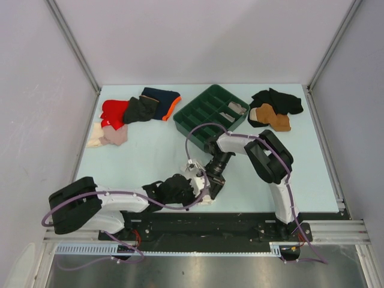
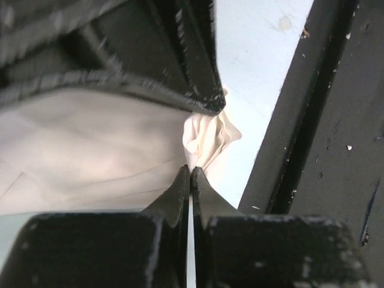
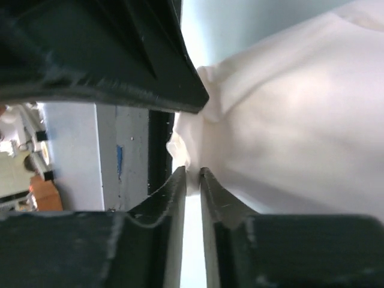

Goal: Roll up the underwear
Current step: Roll the underwear to the corner of the board.

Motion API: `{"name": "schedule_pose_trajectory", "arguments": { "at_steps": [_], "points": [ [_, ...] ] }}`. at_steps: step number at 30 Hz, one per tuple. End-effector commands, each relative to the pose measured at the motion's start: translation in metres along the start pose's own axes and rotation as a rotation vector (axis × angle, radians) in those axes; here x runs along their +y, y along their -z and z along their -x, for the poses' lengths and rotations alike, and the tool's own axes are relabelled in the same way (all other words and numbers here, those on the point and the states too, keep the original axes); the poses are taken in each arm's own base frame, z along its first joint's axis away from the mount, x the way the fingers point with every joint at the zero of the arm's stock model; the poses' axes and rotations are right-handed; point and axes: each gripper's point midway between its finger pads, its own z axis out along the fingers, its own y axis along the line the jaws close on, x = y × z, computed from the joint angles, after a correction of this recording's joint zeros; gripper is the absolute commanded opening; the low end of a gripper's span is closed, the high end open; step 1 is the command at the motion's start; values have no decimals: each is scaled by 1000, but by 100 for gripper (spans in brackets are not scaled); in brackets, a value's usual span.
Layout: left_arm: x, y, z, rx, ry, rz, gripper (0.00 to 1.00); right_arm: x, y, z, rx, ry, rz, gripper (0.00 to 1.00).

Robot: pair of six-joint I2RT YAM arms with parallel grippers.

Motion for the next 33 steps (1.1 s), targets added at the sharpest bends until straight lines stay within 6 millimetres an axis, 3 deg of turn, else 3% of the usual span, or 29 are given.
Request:
{"name": "schedule_pose_trajectory", "arguments": {
  "at_steps": [1,3,8,10,14,16,17,18,25,33],
  "points": [
    [2,2,6,-53,155,-63,0,2,31,25,-74,99,-123,26],
    [8,2,2,-46,214,-61,0,6,40,31,-87,151,-158,31],
    [20,2,-4,-24,316,-53,0,18,54,38,-106,306,-204,31],
    [27,3,-8,-17,377,-44,1,27,54,33,-94,443,-219,31],
    [36,4,-16,-9,481,-36,0,34,36,21,-9,669,-276,31],
    [40,3,-18,3,529,-39,1,31,22,27,38,790,-329,32],
    [42,3,-18,6,549,-40,0,34,15,19,54,814,-338,33],
    [41,1,-24,29,566,-41,0,32,8,29,65,885,-376,33],
    [43,-7,-28,82,606,-61,0,23,-7,45,89,966,-490,37],
    [46,-8,-37,106,640,-53,0,-8,-11,32,169,893,-566,39]
  ]
}}
